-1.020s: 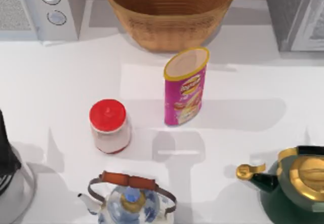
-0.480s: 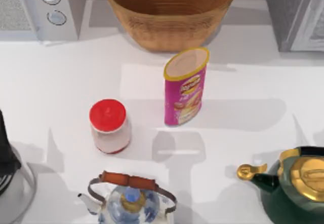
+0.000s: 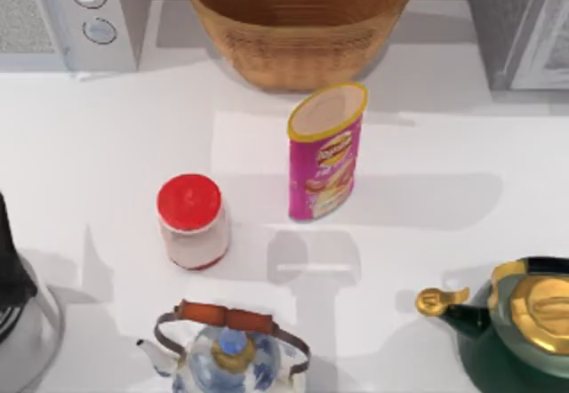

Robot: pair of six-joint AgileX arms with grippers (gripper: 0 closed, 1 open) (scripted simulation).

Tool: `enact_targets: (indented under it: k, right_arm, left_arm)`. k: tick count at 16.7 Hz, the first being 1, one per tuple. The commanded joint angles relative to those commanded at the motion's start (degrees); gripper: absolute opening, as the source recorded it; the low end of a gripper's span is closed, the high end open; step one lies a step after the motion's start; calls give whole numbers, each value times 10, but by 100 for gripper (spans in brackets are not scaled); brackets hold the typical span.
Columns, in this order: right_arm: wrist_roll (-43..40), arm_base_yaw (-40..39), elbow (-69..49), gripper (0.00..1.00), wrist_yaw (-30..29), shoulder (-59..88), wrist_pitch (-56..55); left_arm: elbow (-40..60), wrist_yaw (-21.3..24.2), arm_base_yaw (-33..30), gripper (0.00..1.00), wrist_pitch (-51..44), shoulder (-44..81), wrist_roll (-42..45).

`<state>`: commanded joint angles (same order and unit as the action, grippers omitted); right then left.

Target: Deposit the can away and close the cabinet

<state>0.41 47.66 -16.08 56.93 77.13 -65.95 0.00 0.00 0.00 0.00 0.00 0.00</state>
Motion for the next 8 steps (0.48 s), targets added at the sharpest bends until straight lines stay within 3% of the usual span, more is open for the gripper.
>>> enact_targets:
  k: [4, 8]
  right_arm:
    - [12, 98, -43, 100, 8, 102, -33]
    - [15, 112, -50, 100, 10, 115, -32]
  left_arm:
    - [0, 0, 0, 100, 0, 0, 0]
    - [0, 0, 0, 100, 0, 0, 0]
